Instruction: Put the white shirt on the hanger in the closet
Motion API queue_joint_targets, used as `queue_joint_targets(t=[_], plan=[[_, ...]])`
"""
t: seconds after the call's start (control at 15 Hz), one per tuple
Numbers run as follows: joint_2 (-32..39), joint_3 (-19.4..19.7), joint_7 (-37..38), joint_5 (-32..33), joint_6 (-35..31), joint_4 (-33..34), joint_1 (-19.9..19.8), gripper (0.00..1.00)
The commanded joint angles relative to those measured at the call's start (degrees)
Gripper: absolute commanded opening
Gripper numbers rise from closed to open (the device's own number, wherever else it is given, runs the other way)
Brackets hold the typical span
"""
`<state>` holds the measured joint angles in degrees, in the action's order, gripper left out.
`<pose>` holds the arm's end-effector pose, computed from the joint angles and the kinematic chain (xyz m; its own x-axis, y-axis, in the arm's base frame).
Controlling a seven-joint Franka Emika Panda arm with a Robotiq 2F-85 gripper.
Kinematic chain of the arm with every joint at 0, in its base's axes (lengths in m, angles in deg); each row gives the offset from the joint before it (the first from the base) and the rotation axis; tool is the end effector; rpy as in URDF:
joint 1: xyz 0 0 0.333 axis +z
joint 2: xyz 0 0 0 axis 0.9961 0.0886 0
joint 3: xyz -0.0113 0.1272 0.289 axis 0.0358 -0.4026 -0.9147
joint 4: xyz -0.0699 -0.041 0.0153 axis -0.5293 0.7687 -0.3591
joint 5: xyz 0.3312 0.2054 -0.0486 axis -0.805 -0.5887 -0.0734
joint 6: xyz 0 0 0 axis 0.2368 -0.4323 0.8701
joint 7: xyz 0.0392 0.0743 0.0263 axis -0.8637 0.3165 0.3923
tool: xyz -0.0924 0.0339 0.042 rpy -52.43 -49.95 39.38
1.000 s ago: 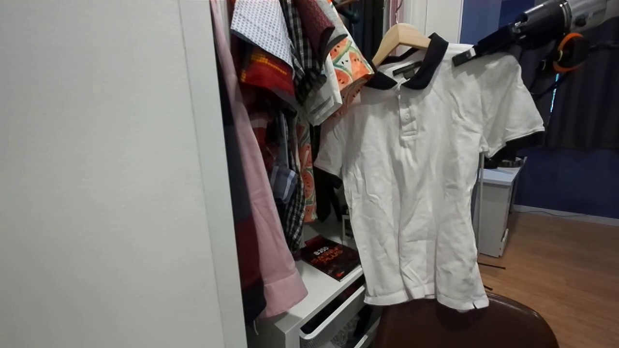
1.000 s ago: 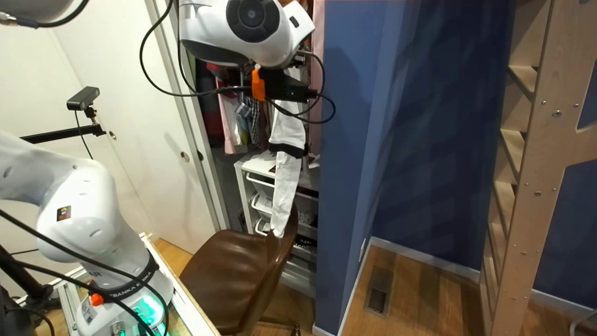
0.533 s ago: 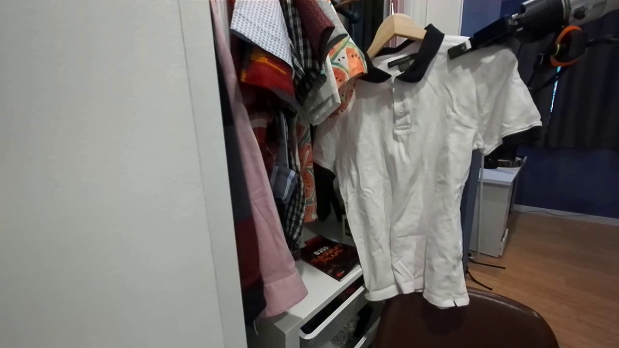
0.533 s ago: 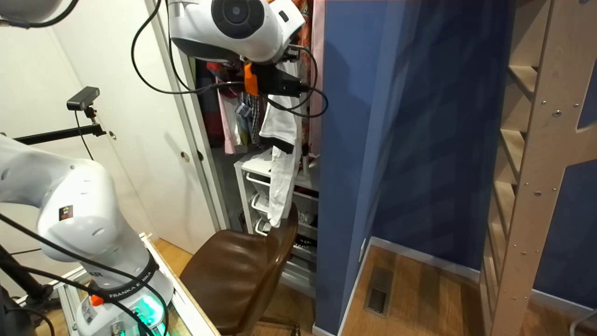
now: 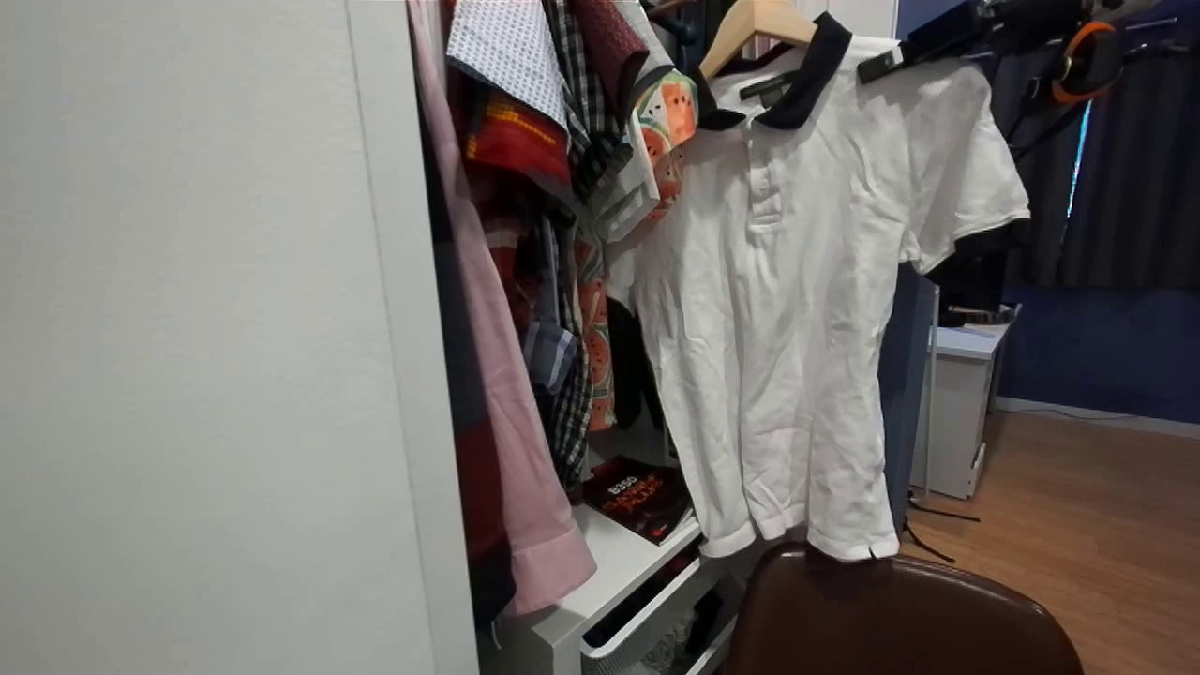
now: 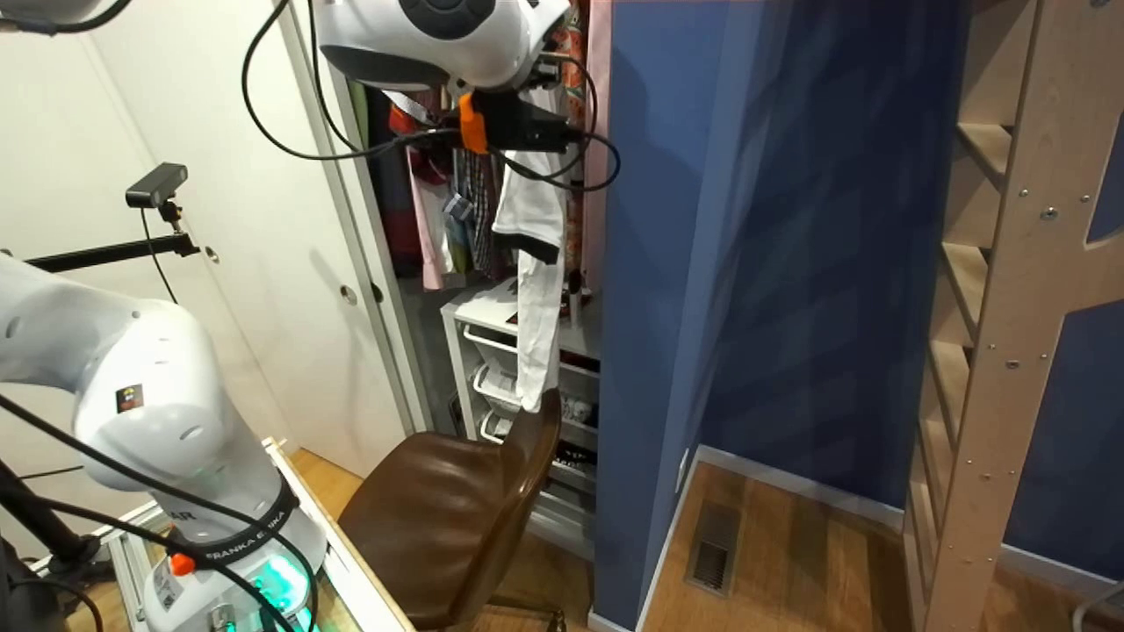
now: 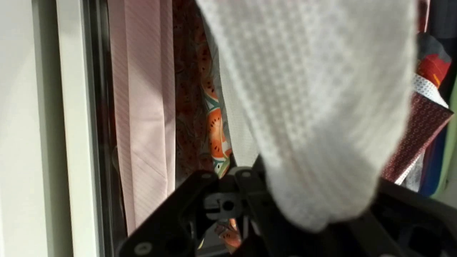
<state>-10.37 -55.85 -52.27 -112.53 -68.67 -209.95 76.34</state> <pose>0.4048 -0.0965 0.6082 0.2515 0.1709 0.9526 0.6121 -0.7905 -0.0198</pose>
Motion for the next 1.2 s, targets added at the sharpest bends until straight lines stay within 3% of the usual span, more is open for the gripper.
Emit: queue_joint_targets(t=[0.0,0.93,1.0,1.13], plan=[[-0.54,-1.18,-0.96,-3.81,-4.33,4.61,1.91,0.04],[4.89,-9.75,-6.78,-12.62,-26.01,14.53,9.52,0.04],[2.28,-9.3,-3.56,-8.71,-23.45,10.62,8.44,0.18],[3.63,-9.83,-4.56,-9.76,-24.62,11.61,8.86,0.18]])
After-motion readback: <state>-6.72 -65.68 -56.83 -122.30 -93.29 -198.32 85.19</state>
